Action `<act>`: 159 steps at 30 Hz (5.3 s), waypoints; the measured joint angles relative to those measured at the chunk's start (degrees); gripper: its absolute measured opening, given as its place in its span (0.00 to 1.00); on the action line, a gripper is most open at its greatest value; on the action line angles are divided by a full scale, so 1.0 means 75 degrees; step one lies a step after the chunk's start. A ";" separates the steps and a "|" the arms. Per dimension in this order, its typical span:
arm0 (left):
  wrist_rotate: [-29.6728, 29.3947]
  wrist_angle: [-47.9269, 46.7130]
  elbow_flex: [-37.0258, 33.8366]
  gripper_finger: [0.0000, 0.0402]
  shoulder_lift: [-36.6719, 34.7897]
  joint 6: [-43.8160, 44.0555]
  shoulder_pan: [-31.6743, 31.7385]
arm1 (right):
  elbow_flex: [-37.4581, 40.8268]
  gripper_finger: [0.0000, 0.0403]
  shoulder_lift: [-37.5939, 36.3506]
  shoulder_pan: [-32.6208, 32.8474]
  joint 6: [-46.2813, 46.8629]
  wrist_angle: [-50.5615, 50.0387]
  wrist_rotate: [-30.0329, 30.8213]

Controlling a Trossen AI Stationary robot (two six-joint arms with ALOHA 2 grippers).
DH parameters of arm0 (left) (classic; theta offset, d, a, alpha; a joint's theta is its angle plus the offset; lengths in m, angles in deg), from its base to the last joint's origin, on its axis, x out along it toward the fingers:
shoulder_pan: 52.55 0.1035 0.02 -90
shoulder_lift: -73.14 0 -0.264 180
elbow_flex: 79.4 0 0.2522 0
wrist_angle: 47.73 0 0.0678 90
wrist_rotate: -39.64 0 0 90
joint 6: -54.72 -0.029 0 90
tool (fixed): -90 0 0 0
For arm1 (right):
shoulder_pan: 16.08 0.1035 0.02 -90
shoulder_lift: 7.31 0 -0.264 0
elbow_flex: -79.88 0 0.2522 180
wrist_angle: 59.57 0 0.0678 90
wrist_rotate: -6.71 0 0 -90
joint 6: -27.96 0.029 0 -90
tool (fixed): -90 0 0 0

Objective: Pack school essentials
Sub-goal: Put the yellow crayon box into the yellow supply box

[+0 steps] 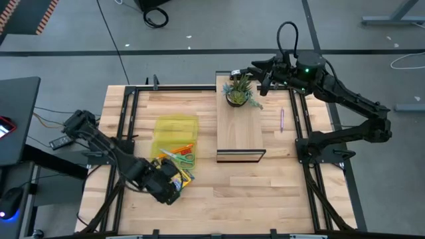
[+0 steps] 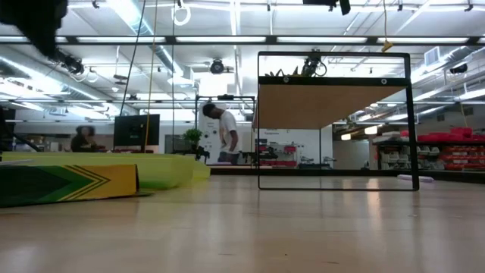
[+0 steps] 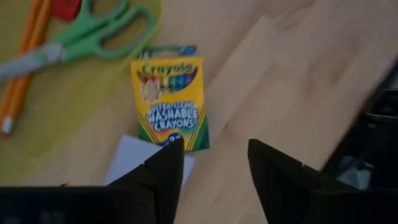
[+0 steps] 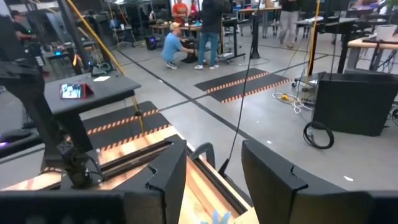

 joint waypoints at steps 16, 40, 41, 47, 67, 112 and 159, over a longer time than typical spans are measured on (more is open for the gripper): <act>0.0163 0.0687 -0.0003 0.96 0.1334 0.0885 -0.0111 | -0.0003 0.40 0.0003 0.0003 0.0167 -0.0074 -0.1919; -0.0551 0.0199 -0.0015 0.99 0.1824 0.0654 0.0057 | -0.0009 0.40 0.0003 -0.0003 -0.0646 -0.0956 -0.2128; -0.0553 0.0167 -0.0017 0.99 0.1848 0.0650 0.0057 | -0.0009 0.40 0.0003 -0.0003 -0.0646 -0.0975 -0.2127; -0.0536 0.0006 -0.0017 0.99 0.2079 0.0688 0.0092 | -0.0009 0.40 0.0003 -0.0003 -0.0649 -0.1014 -0.2126; -0.0264 0.1290 -0.0924 0.99 0.2107 0.0623 0.0400 | -0.0006 0.40 0.0003 -0.0003 -0.0585 -0.1063 -0.2128; 0.0377 0.2088 -0.1157 0.35 0.2023 0.0146 0.0730 | 0.0000 0.40 0.0003 -0.0003 -0.0588 -0.1066 -0.2128; 0.3274 0.1909 -0.2465 0.21 -0.0452 -0.8121 0.5402 | 0.0000 0.40 0.0006 -0.0003 -0.0468 -0.1069 -0.2131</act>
